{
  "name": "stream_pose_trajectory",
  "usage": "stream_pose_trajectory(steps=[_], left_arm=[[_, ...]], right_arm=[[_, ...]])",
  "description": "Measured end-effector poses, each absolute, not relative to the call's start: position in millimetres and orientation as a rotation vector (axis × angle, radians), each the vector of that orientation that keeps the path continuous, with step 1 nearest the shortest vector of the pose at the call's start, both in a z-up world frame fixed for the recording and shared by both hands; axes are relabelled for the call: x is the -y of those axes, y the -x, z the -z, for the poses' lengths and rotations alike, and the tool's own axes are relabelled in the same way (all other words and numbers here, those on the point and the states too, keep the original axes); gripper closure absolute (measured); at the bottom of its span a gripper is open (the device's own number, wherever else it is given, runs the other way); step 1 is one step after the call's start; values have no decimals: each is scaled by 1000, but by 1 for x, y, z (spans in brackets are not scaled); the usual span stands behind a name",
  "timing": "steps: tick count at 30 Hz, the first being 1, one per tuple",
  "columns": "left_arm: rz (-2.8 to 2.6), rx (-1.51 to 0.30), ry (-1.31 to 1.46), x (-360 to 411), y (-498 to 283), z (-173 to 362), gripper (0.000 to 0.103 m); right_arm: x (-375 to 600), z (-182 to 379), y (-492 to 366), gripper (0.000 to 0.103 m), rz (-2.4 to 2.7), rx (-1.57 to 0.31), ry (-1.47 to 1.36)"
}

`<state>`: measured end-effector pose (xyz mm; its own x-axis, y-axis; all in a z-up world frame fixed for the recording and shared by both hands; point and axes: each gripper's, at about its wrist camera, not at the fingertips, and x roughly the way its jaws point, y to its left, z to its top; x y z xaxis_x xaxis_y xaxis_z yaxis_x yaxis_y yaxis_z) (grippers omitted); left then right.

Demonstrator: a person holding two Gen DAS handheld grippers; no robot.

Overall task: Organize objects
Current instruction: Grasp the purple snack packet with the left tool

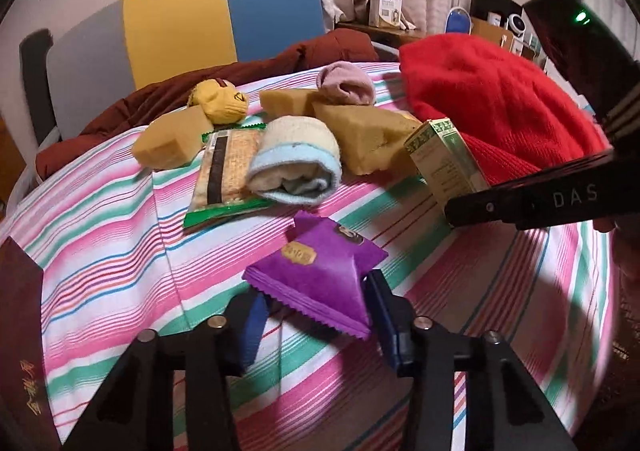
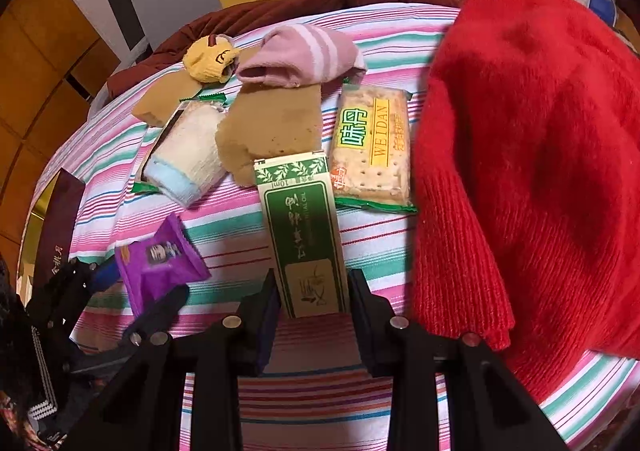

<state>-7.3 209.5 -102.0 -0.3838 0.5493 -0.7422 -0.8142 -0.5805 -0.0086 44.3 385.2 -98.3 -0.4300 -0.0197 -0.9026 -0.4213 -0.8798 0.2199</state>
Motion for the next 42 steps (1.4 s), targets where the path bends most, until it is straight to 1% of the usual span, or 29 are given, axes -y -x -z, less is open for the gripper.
stream_pose_trajectory(steps=[3, 7, 11, 13, 14, 15, 20, 22, 24, 25, 26, 27, 36, 42], left_arm=[[-2047, -442, 899, -203, 5, 103, 64], [-2053, -419, 902, -198, 6, 103, 64], [-2067, -420, 901, -193, 3, 103, 60], [-2076, -424, 907, -193, 3, 103, 46], [-2093, -432, 909, -192, 3, 103, 29], [-2114, -440, 914, -191, 3, 102, 21], [-2155, -411, 916, -189, 12, 94, 21], [-2157, -465, 863, -196, 10, 90, 21], [-2137, -567, 777, -206, 1, 90, 22], [-2102, -632, 733, -211, -6, 94, 25], [-2080, -658, 718, -213, -9, 97, 40], [-2051, -701, 710, -217, -14, 102, 46], [-2144, -687, 659, -208, -17, 99, 47], [-2208, -611, 663, -186, -20, 94, 47]], right_arm=[[-383, 98, -44, 70, -2390, -595, 1521], [-382, 99, -44, 70, -2388, -586, 1529], [-382, 99, -45, 70, -2387, -596, 1525], [-382, 99, -45, 70, -2387, -595, 1525], [-383, 99, -45, 70, -2388, -592, 1526], [-383, 99, -46, 70, -2388, -594, 1525], [-382, 99, -45, 70, -2386, -594, 1526], [-384, 99, -45, 70, -2386, -589, 1529], [-385, 99, -46, 70, -2386, -591, 1528], [-385, 99, -46, 70, -2386, -592, 1529], [-385, 98, -46, 70, -2386, -593, 1529], [-386, 98, -47, 70, -2386, -595, 1529], [-388, 96, -50, 70, -2391, -574, 1527], [-385, 96, -53, 71, -2399, -532, 1534]])
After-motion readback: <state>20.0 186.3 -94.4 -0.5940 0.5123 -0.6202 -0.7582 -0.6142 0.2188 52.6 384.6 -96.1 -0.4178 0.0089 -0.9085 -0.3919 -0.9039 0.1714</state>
